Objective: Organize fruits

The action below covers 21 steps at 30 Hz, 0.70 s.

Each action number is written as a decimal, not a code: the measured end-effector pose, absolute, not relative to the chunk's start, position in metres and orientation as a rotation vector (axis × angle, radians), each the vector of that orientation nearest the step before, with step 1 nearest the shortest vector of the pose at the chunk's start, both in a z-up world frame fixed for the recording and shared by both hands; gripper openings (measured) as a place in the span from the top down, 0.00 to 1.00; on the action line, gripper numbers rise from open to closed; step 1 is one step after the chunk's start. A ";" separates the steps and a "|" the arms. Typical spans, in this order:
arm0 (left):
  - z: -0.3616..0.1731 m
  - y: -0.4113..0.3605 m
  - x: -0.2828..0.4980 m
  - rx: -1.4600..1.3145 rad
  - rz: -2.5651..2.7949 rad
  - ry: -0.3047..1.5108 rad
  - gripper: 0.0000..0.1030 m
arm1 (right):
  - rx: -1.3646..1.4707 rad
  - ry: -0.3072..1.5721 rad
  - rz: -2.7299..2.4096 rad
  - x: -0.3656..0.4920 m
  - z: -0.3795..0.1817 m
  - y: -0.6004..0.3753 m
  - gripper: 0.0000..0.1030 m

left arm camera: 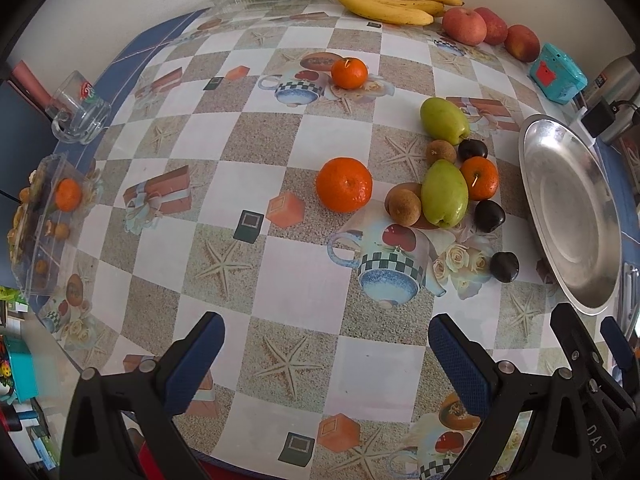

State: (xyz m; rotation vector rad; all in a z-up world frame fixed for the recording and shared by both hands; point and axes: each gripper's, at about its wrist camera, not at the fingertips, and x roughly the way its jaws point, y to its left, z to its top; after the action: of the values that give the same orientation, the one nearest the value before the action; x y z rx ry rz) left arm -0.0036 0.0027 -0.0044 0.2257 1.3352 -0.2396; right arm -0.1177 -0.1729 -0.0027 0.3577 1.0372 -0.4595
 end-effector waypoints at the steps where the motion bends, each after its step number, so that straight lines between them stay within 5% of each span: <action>1: -0.004 0.003 -0.003 0.225 -0.240 1.336 0.00 | 0.358 1.039 -0.458 -0.118 -0.003 -0.173 0.00; 21: -0.008 0.021 0.005 0.130 -0.154 1.362 0.00 | 0.358 1.052 -0.451 -0.117 -0.006 -0.172 0.00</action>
State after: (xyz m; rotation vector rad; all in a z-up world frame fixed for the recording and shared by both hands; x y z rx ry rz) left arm 0.0052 0.0212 -0.0075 0.1298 1.3623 -0.1542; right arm -0.1169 -0.1719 -0.0057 0.3583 1.0518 -0.4515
